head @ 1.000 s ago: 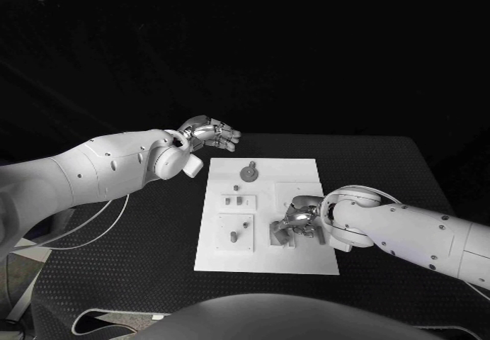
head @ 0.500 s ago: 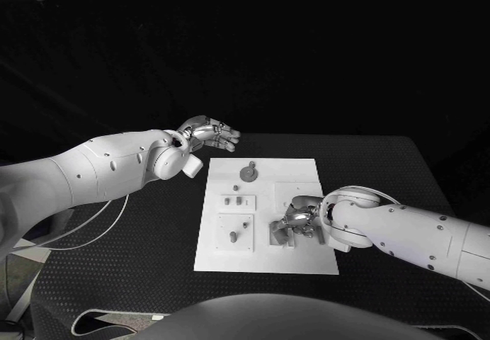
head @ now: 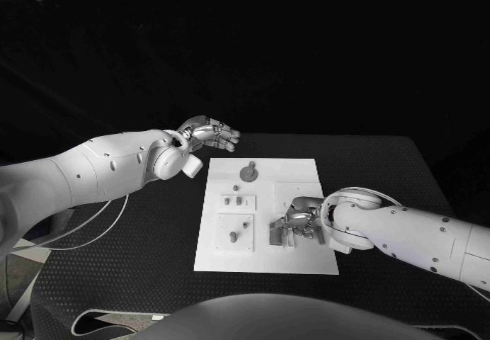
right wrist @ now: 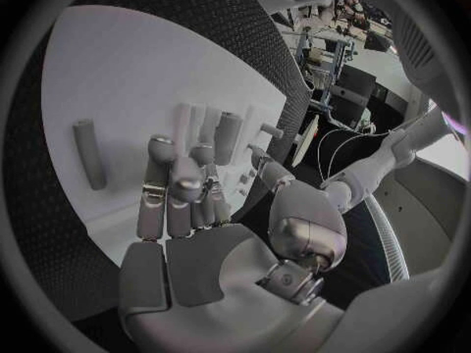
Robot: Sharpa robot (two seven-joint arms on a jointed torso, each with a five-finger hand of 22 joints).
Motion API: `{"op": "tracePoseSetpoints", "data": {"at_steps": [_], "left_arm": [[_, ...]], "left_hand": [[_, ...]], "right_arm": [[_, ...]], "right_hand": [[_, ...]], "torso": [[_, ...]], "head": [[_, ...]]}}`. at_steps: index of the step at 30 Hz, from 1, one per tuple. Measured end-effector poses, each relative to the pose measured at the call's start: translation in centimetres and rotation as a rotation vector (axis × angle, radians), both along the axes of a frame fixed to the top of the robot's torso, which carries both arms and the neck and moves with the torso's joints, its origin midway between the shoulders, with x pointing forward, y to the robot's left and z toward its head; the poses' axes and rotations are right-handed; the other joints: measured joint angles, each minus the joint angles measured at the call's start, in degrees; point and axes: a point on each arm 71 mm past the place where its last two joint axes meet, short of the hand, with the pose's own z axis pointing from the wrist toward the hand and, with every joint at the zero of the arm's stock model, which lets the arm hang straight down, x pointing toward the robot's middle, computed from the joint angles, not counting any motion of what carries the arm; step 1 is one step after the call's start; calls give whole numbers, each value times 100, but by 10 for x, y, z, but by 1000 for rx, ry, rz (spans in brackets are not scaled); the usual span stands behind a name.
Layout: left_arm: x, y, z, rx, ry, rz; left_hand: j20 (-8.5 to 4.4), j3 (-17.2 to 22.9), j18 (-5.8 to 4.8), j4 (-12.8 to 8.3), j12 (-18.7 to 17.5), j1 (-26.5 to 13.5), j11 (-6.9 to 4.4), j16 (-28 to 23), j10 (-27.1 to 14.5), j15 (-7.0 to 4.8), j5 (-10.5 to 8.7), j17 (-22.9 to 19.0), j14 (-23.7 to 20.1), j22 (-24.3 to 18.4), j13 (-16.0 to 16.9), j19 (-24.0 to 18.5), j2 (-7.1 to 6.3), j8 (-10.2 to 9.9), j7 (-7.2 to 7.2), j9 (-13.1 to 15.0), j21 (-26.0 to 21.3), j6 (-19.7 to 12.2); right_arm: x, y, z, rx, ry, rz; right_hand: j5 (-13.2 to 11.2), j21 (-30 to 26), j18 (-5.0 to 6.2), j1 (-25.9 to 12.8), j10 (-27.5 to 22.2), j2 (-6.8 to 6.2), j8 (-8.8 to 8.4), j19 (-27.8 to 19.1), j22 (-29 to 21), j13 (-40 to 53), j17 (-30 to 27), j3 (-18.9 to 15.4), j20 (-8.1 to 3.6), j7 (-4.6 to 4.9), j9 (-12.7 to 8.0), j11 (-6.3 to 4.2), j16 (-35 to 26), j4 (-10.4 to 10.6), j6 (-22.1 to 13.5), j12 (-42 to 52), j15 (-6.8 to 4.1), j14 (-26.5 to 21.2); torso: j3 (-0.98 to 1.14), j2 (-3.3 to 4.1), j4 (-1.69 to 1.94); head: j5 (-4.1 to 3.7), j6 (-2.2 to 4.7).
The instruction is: Assemble the parts on the task board
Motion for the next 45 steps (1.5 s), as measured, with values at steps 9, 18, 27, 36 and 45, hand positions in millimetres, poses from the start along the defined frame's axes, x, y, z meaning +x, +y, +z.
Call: {"op": "tracePoseSetpoints", "data": {"at_steps": [9,18,27,36,45], "left_arm": [[0,1,0,0,0,1],[0,2,0,1,1,3],[-1,4,0,2,1,5],[-1,5,0,3,1,6],[-1,4,0,2,2,5]], "left_hand": [[0,0,-1,0,0,0,0,-23,0,0,0,3,0,0,0,0,0,0,0,0,0,0],[0,0,-1,0,0,0,0,-23,0,0,0,8,0,-2,0,0,0,0,0,1,0,0],[0,-1,-1,1,0,0,0,-23,0,0,0,17,0,-5,1,0,0,23,0,-5,0,0],[0,-15,-1,15,0,0,0,-23,0,0,0,25,0,-9,-4,0,0,23,0,-5,0,0],[0,-15,-1,15,0,0,0,-45,0,-1,0,32,0,-9,-4,0,0,23,0,-5,0,0]], "right_arm": [[-8,-9,5,6,-14,7],[0,-27,30,29,-100,-30],[29,-70,61,-71,-209,-50],[34,-95,56,-206,-190,-3],[30,-99,42,-283,-147,48]], "right_hand": [[0,0,9,-58,-1,-59,0,1,0,16,0,101,-1,-1,26,1,0,13,0,0,-9,-9],[0,34,17,147,36,84,0,42,0,35,0,136,-24,-10,61,-23,22,-234,9,0,-10,-9],[-1,66,16,530,72,467,0,62,0,53,-1,131,-43,-8,99,-31,50,-643,51,0,-29,14],[-1,68,13,546,114,529,0,63,0,72,-5,63,-42,-46,121,-31,88,-761,135,0,-19,25],[-1,90,-5,507,123,490,0,64,0,84,15,30,-41,-34,121,-40,111,-728,149,28,-28,55]], "torso": [[3,-2,-3],[5,-2,-6],[2,-2,-14],[0,-3,-8],[3,-2,-7]], "head": [[-2,0],[-25,0],[-75,0],[-151,0],[-175,0]]}}
